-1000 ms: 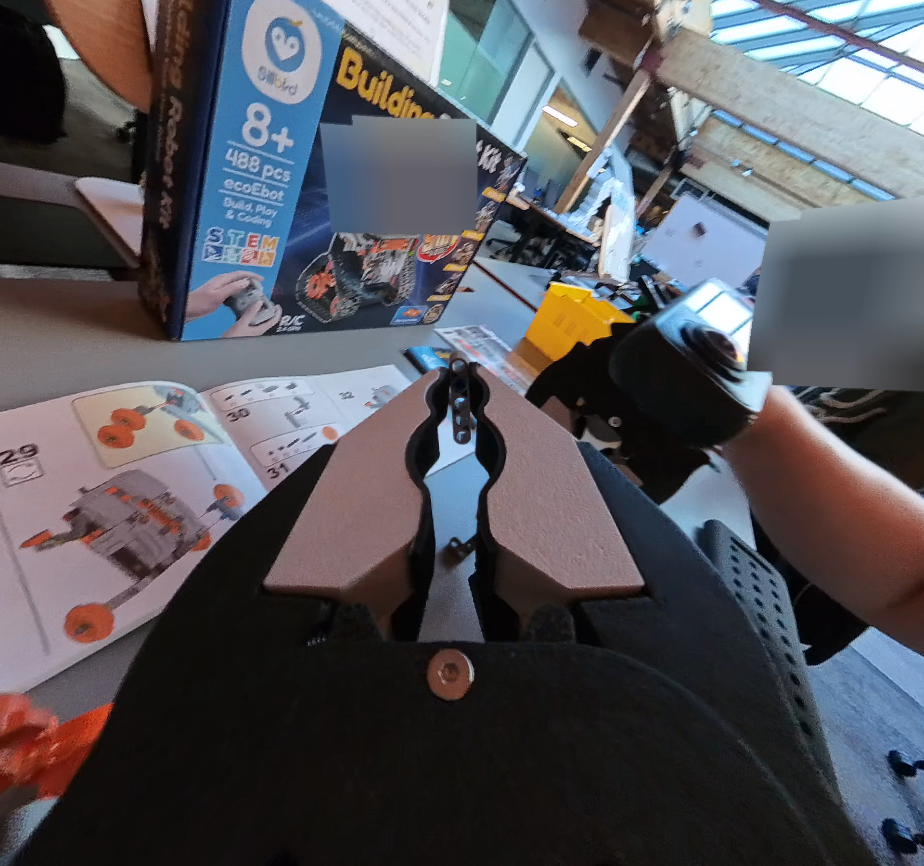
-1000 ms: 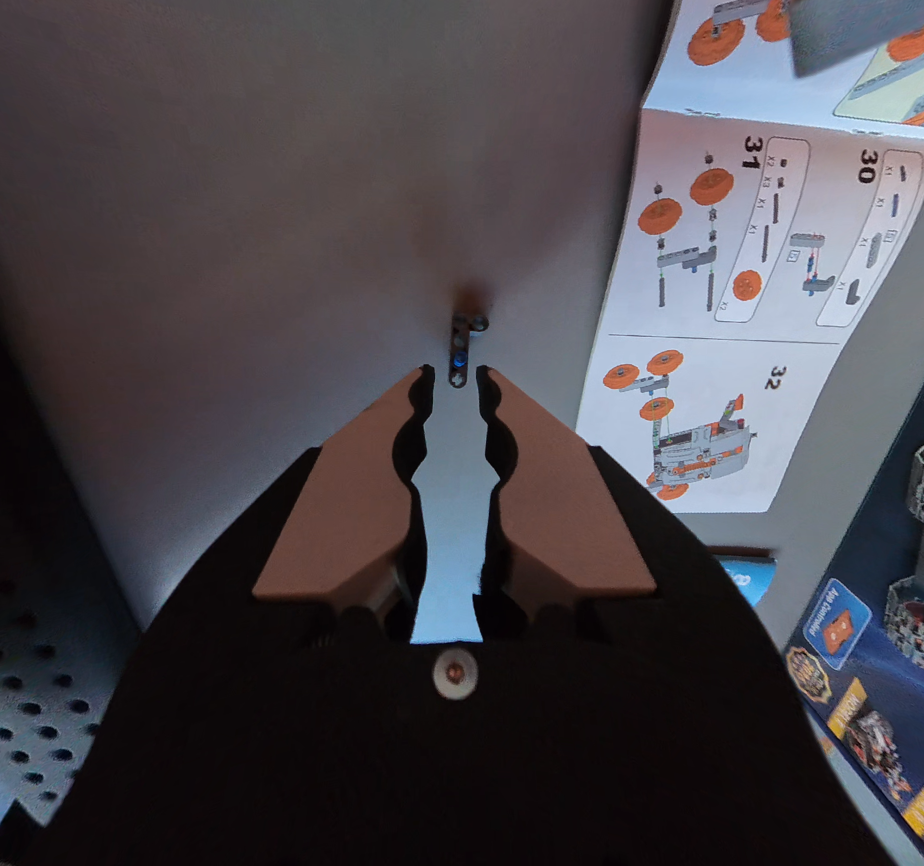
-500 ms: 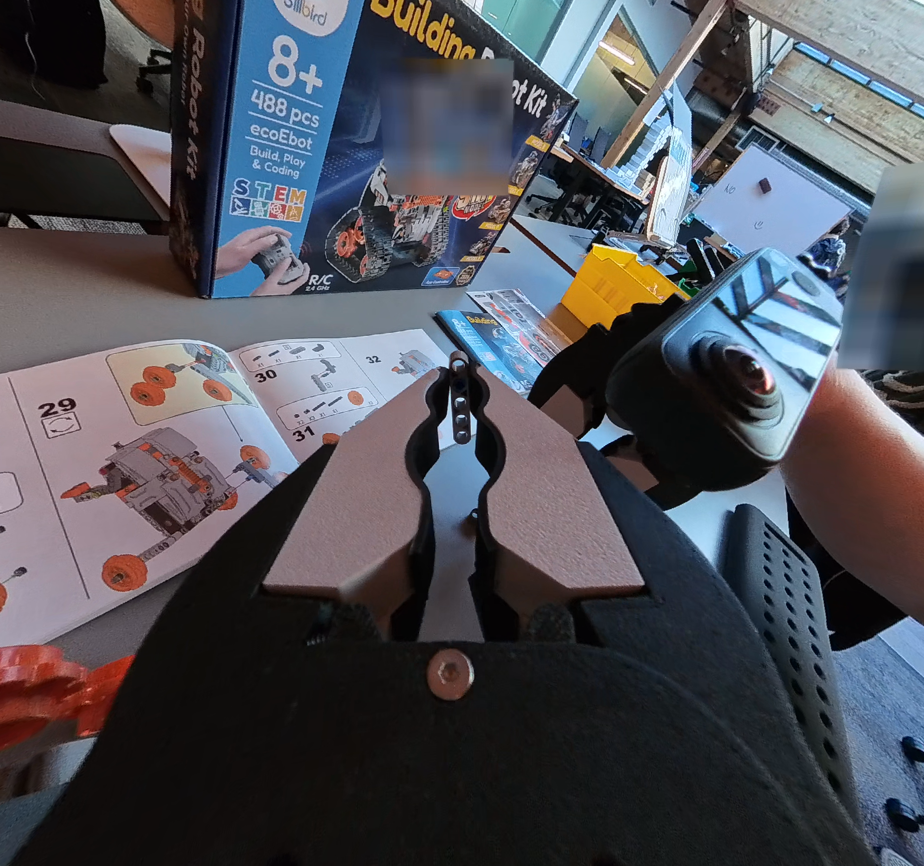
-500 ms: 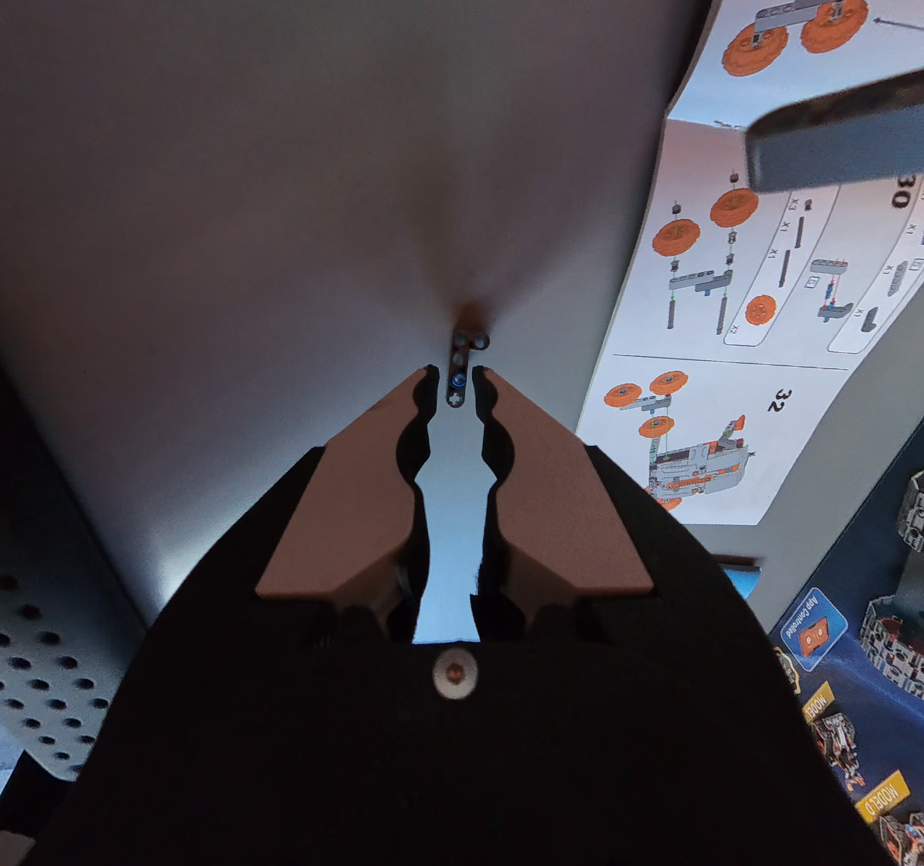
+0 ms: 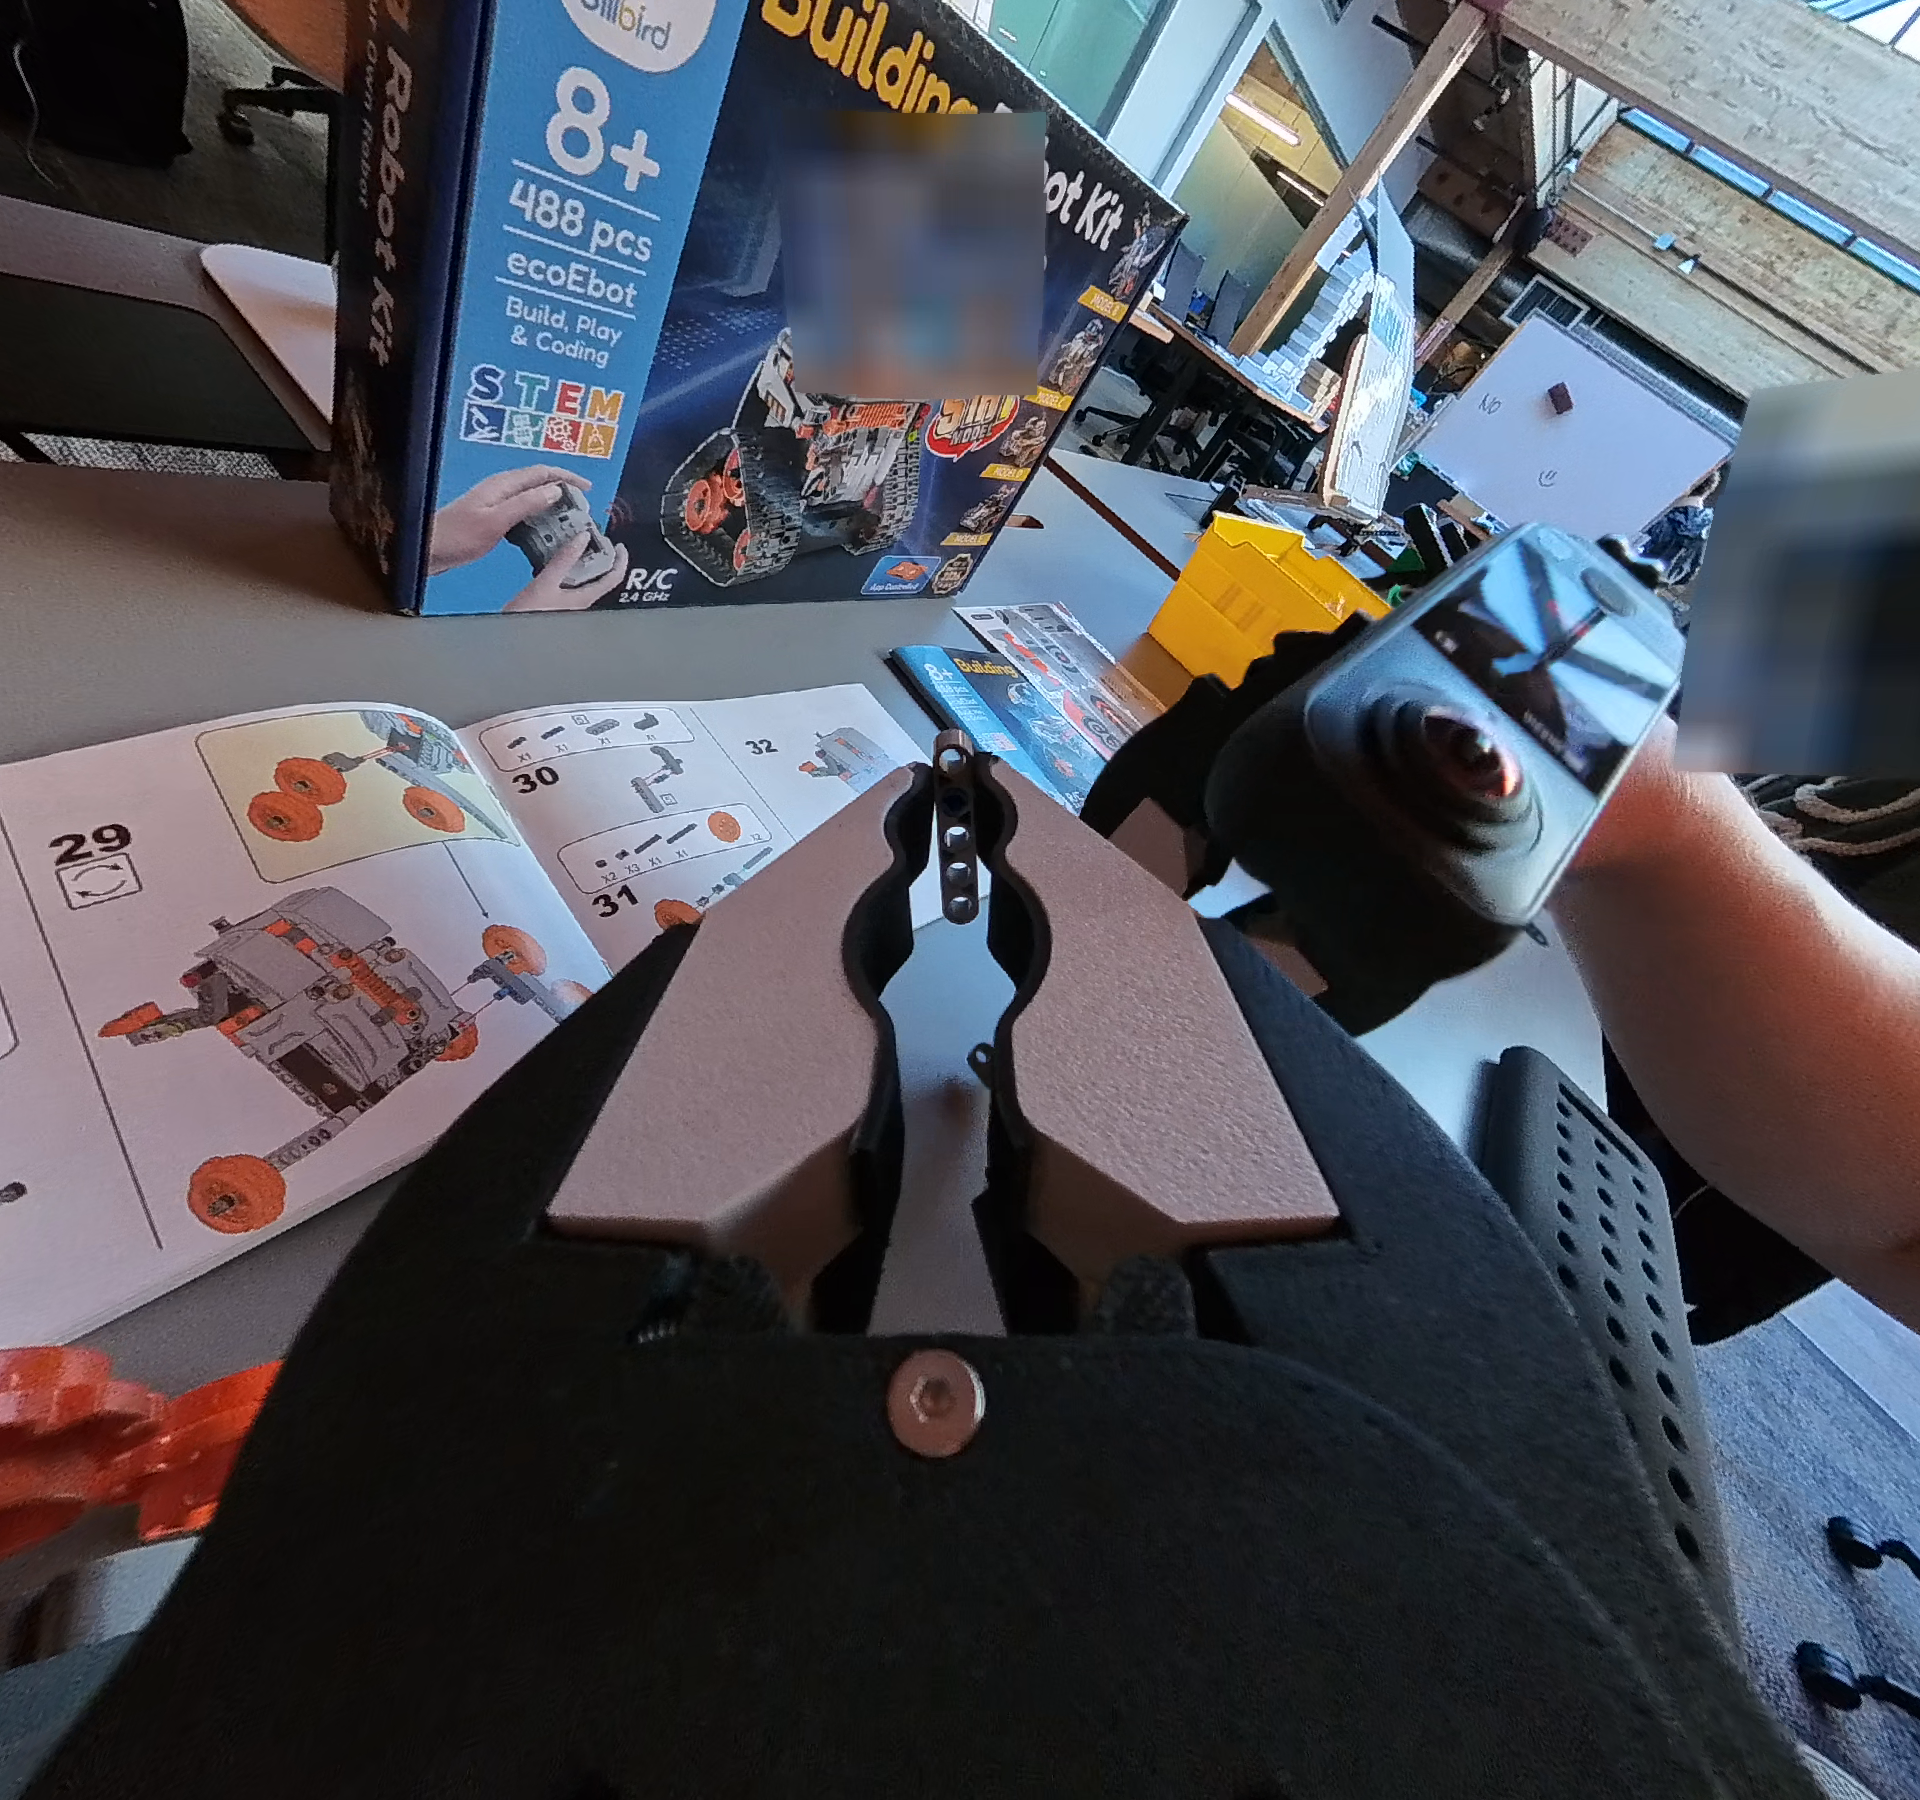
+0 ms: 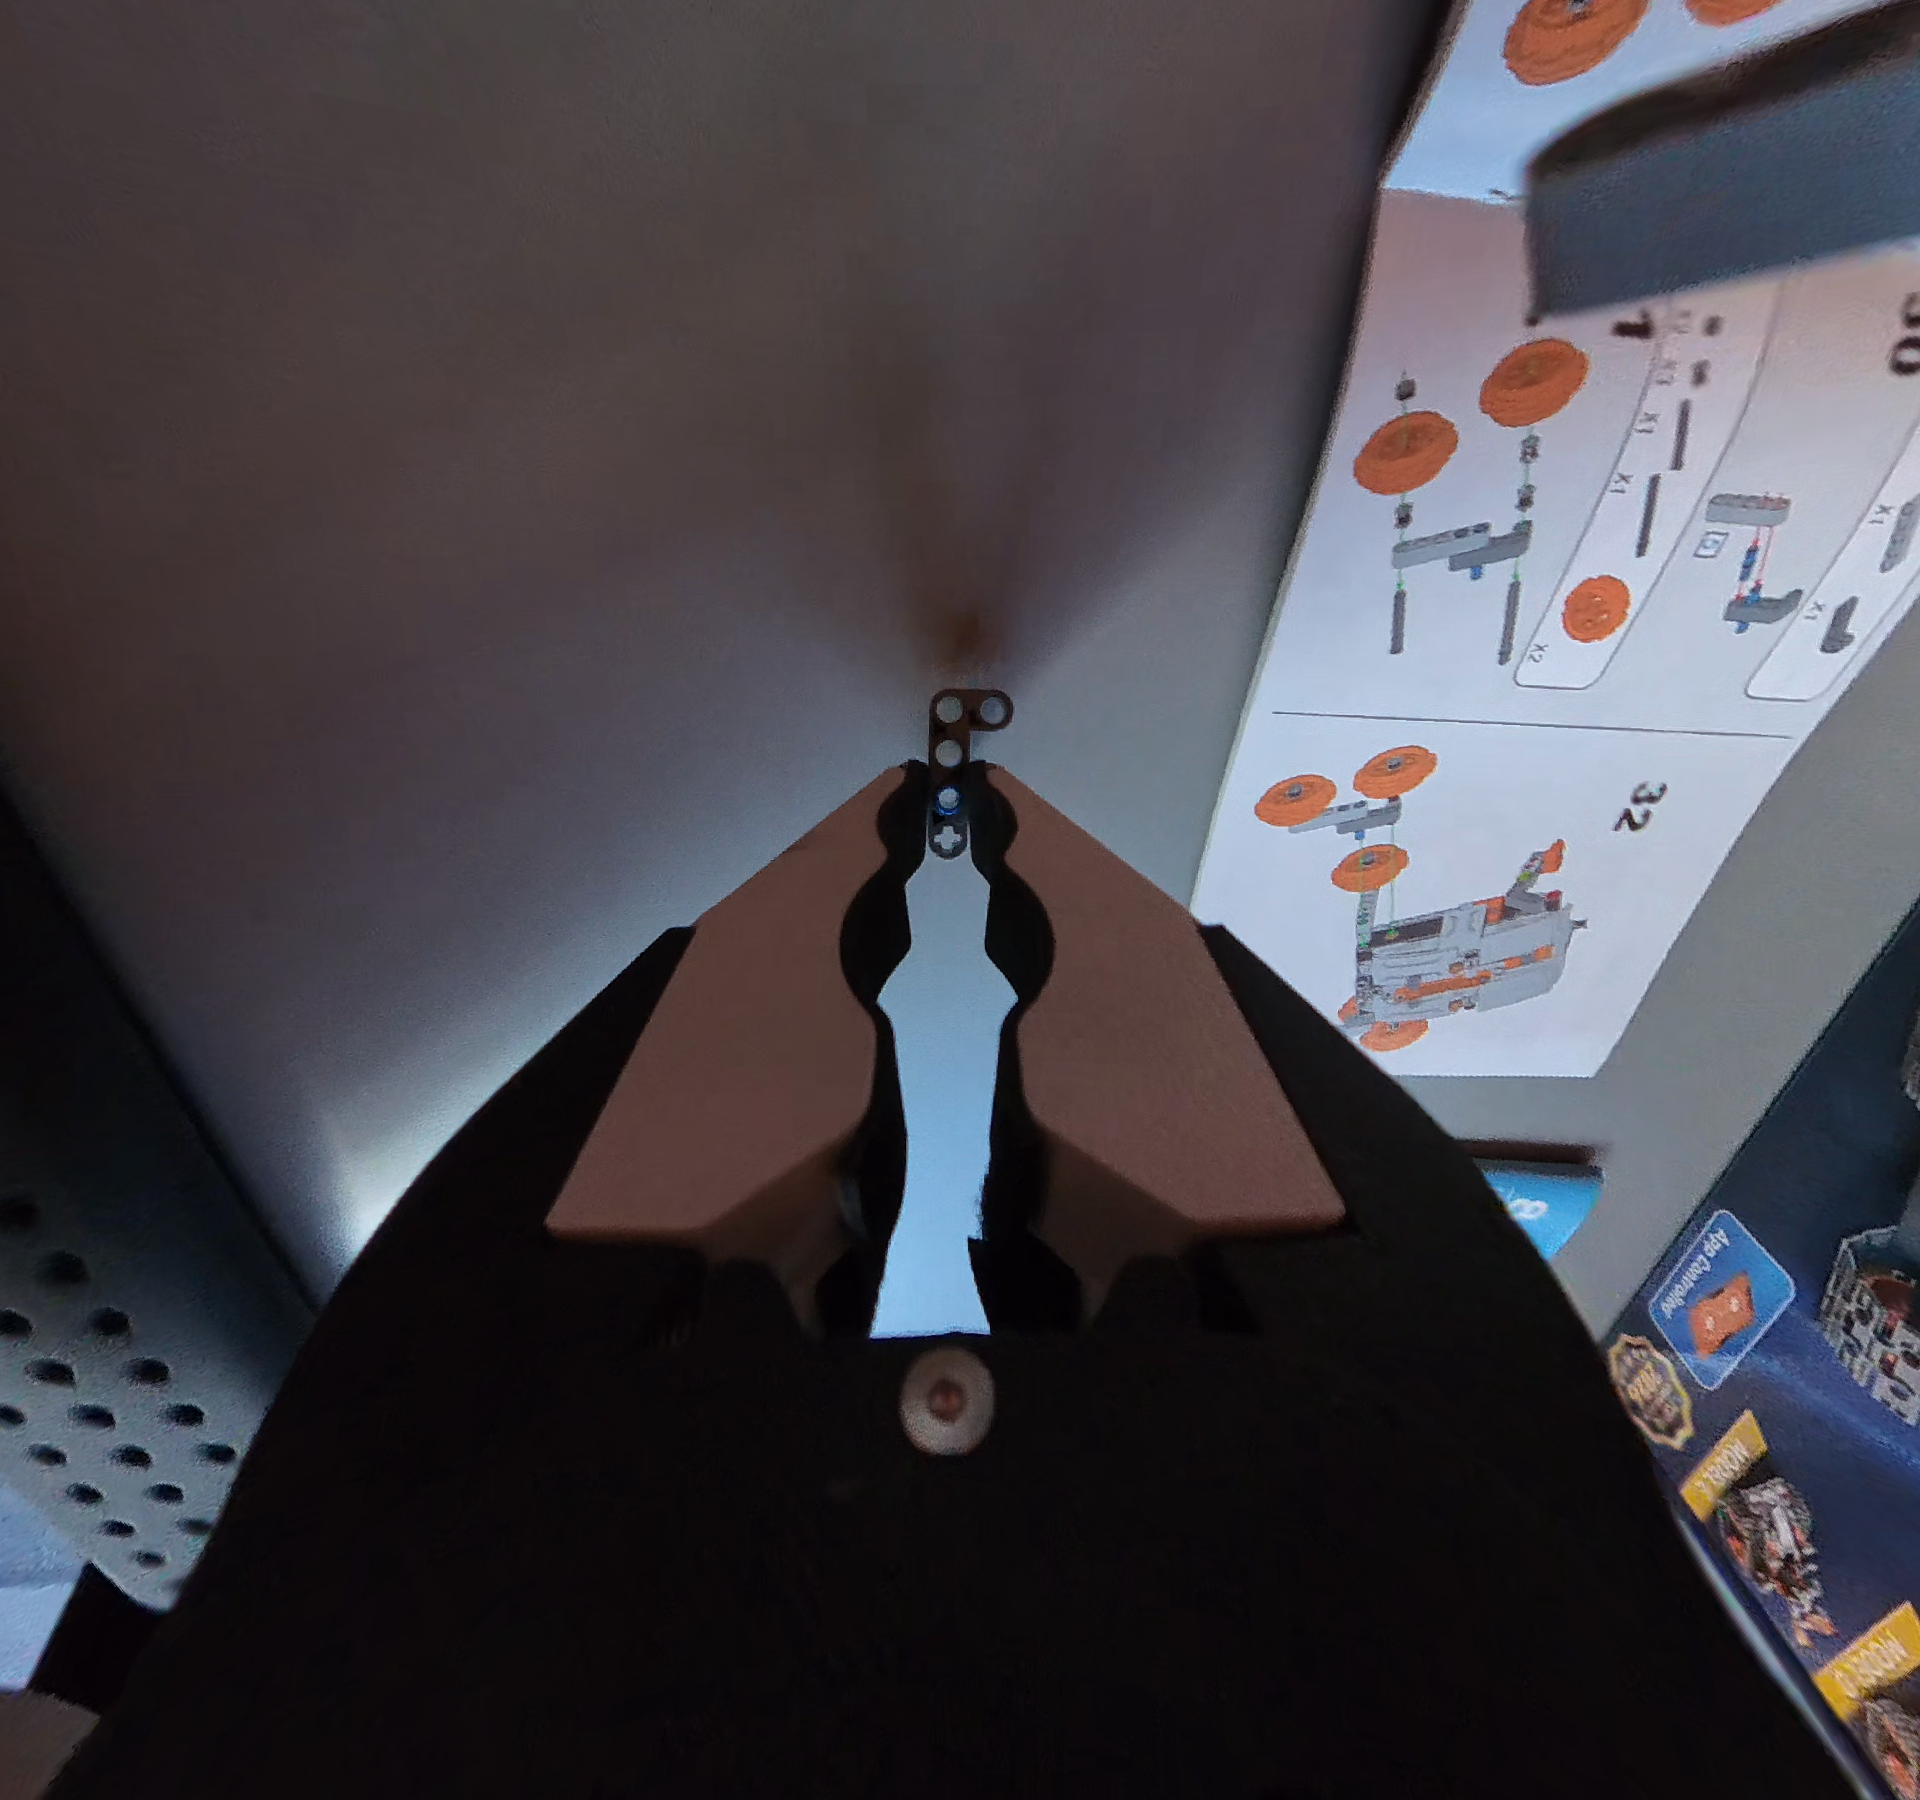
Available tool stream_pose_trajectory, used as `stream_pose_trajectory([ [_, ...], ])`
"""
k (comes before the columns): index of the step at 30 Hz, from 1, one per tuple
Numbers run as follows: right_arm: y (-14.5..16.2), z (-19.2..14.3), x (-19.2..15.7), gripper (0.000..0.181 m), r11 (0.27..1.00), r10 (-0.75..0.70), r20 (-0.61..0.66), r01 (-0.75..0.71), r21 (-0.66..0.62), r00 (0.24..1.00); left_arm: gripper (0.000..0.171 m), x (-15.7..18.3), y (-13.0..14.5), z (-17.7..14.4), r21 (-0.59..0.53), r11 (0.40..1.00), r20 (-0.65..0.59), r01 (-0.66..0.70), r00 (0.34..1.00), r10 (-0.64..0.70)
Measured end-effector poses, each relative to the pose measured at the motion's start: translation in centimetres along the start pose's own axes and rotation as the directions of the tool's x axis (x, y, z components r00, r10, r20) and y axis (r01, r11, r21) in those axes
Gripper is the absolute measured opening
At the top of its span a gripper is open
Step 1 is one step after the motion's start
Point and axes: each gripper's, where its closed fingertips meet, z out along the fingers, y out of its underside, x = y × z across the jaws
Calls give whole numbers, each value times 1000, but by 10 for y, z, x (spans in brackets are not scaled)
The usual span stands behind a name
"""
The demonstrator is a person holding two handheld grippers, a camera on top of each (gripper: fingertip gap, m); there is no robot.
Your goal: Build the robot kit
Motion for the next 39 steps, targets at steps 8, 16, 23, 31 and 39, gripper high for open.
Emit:
stream_pose_trajectory([
  [8,-28,-95,39,5,439,285,338,-436,785,897,5,7,-3,0,19,1000,-49,20,999,-19],
  [16,-5,-172,43,6,-249,37,600,-574,780,799,5,55,-8,-1,75,996,-317,45,948,-19],
  [23,-3,-188,36,7,-283,-31,581,-565,775,813,5,48,-1,4,45,998,-303,51,952,-35],
  [31,10,-69,23,6,498,332,218,-367,786,918,5,36,8,9,0,998,-210,-64,976,62],
  [39,5,-10,7,6,733,275,119,-288,617,954,5,35,12,11,-16,998,-215,-56,975,51],
])
